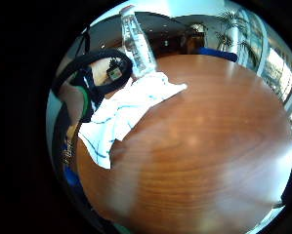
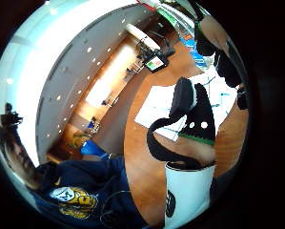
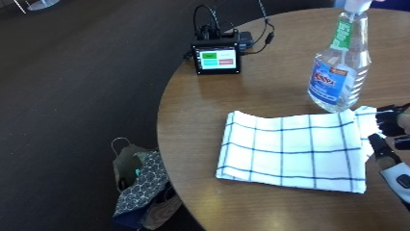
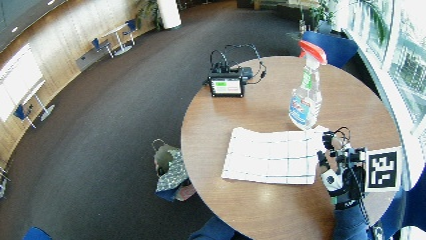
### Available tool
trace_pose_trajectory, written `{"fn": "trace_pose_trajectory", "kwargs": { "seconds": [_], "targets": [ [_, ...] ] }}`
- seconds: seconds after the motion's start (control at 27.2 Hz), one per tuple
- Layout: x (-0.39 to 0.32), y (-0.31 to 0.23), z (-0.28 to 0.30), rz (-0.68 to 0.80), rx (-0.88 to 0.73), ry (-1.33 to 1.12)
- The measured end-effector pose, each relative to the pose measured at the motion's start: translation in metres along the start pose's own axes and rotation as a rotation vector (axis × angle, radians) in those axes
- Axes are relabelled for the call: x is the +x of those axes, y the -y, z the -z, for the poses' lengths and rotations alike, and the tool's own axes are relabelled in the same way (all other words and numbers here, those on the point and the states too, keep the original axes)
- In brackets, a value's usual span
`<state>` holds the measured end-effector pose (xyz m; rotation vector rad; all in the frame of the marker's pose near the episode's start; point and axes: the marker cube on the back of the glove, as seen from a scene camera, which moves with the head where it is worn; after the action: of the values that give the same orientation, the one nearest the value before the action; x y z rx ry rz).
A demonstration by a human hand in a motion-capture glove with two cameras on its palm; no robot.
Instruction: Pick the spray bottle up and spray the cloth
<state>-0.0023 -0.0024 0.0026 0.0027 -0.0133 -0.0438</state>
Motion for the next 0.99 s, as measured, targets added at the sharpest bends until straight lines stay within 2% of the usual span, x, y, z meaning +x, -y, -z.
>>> {"fn": "trace_pose_trajectory", "kwargs": {
  "seconds": [0.51,0.99],
  "targets": [
    [-0.014,0.026,-0.01,0.078,-0.026,0.01],
    [-0.01,0.022,-0.017,0.057,-0.062,0.002]
  ]
}}
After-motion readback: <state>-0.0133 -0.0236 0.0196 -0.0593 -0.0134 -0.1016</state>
